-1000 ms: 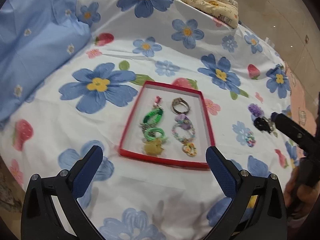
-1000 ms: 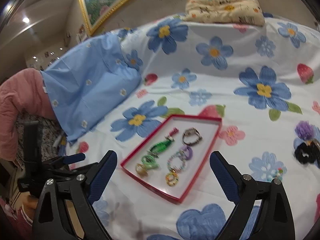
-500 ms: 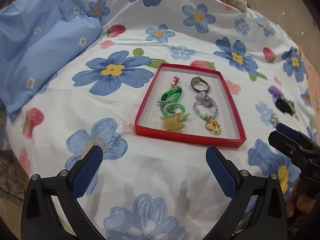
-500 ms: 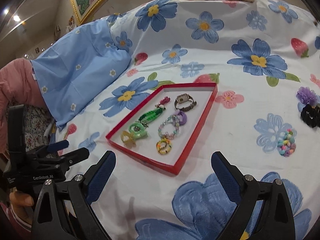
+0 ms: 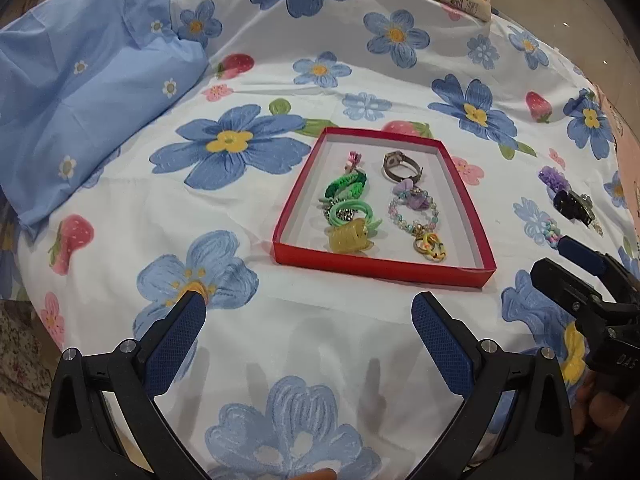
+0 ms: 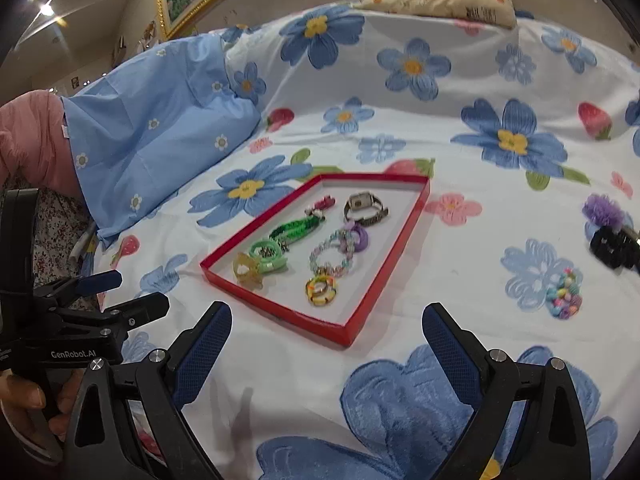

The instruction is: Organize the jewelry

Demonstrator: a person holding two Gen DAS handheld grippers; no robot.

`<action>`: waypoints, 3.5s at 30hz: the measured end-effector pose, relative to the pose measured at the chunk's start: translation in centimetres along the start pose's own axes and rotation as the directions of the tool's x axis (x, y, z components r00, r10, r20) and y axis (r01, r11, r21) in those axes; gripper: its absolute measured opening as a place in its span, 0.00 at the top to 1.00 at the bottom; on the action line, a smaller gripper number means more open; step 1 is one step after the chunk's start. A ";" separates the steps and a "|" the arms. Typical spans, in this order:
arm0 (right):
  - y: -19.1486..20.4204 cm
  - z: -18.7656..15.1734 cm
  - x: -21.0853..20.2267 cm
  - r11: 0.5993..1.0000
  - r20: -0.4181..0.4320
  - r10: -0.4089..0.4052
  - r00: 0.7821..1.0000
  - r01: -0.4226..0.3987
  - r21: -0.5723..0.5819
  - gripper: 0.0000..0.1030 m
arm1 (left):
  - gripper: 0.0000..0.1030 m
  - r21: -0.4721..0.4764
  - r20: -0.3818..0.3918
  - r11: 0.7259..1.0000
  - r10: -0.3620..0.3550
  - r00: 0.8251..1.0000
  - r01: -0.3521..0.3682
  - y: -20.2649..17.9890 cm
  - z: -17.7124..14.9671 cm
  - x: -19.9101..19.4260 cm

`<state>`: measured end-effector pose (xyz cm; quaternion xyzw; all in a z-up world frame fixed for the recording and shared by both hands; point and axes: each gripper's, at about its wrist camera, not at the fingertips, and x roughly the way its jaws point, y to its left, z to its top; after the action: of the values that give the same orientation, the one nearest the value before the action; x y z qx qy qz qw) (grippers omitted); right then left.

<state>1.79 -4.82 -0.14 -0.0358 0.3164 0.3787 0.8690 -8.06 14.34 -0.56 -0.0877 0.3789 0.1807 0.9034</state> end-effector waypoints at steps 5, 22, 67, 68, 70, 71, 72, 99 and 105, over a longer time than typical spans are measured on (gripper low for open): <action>0.1 0.1 -0.1 1.000 0.007 -0.003 1.000 0.003 -0.007 0.05 | 0.00 0.014 0.012 1.000 0.007 1.000 -0.007 -0.3 0.0 -0.3; 0.5 -0.3 0.5 1.000 -0.015 0.004 1.000 -0.004 -0.019 0.05 | 0.00 0.032 0.019 0.999 0.024 1.000 -0.024 -0.4 -0.2 -0.5; 1.0 -0.2 0.6 1.000 -0.028 0.013 1.000 -0.013 -0.020 0.05 | 0.00 0.047 0.018 0.998 0.039 0.999 -0.040 -0.2 -0.1 0.1; 0.9 -0.2 0.6 1.000 -0.028 0.014 1.000 -0.014 -0.020 0.05 | 0.00 0.048 0.018 0.998 0.038 0.999 -0.039 -0.2 -0.1 0.1; 1.0 -0.2 0.6 1.000 -0.031 0.013 0.999 -0.014 -0.021 0.05 | 0.00 0.049 0.018 0.998 0.038 0.999 -0.038 0.0 -0.1 0.1; 1.0 -0.2 0.6 1.000 -0.030 0.013 0.999 -0.013 -0.022 0.05 | 0.00 0.049 0.019 0.998 0.038 0.999 -0.039 -0.2 -0.1 0.1; 1.1 -0.2 0.6 1.000 -0.029 0.013 0.999 -0.014 -0.022 0.05 | 0.00 0.049 0.018 0.998 0.037 0.999 -0.038 -0.2 -0.1 0.1; 1.1 -0.2 0.7 1.000 -0.029 0.012 1.000 -0.013 -0.019 0.05 | 0.00 0.054 0.020 0.998 0.037 0.999 -0.038 -0.5 0.0 0.0; 1.1 -0.2 0.8 1.000 -0.030 0.013 0.999 -0.013 -0.017 0.05 | 0.00 0.054 0.020 0.998 0.038 0.999 -0.039 -0.6 -0.1 0.0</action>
<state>1.31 -3.58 -0.53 -0.0471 0.3262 0.3864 0.8614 -7.87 13.73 -0.62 -0.0539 0.3769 0.1886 0.9052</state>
